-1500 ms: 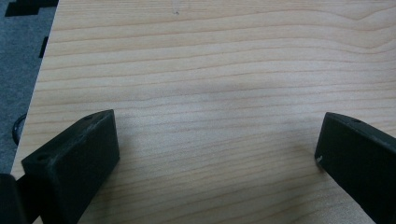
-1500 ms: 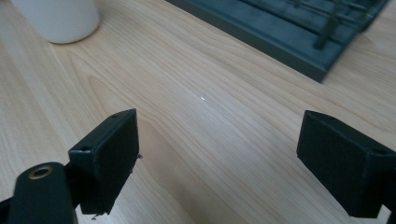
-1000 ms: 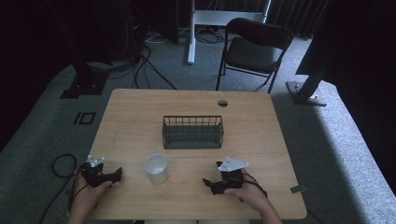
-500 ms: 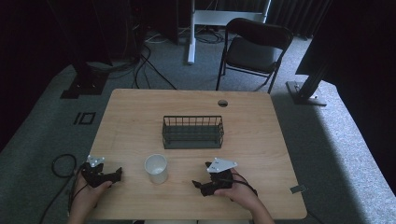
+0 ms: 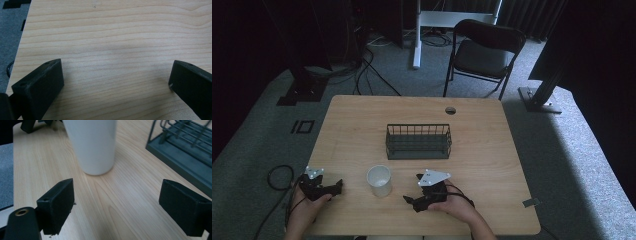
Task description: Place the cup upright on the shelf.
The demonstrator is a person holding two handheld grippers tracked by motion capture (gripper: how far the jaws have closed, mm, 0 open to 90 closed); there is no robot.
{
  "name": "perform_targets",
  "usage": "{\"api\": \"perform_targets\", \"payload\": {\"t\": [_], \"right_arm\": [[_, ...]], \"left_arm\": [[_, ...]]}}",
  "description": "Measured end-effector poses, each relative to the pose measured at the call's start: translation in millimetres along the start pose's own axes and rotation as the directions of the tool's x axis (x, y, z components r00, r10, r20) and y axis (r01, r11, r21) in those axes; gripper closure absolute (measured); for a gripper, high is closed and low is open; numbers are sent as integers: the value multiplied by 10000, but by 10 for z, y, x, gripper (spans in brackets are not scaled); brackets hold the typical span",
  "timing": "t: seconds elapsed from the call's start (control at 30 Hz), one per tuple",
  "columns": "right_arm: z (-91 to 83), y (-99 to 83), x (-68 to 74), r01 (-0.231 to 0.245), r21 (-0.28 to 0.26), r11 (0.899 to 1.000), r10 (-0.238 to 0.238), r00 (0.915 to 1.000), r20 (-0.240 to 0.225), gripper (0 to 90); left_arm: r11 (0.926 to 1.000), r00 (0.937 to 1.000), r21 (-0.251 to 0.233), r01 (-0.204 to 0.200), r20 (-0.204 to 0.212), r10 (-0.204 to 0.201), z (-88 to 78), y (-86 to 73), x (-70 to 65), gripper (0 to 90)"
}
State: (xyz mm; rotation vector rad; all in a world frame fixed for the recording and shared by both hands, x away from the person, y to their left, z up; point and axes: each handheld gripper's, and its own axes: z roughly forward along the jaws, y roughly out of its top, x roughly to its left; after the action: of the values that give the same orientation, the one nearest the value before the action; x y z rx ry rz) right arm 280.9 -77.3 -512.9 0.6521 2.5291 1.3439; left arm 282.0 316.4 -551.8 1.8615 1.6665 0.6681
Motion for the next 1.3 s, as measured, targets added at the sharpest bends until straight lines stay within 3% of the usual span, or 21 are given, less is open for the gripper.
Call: {"api": "perform_targets", "payload": {"t": [0.43, 1.3], "right_arm": [[217, 200, 134, 192, -285, 9994, -205, 9987, -462, 126], [569, 446, 241, 389, -670, 9970, -427, 9975, -570, 127]], "left_arm": [[10000, 10000, -4, 5, 0, -5, 0, 0, 0, 2], [10000, 10000, 8, -7, -2, 7, -1, 0, 1, 2]]}}
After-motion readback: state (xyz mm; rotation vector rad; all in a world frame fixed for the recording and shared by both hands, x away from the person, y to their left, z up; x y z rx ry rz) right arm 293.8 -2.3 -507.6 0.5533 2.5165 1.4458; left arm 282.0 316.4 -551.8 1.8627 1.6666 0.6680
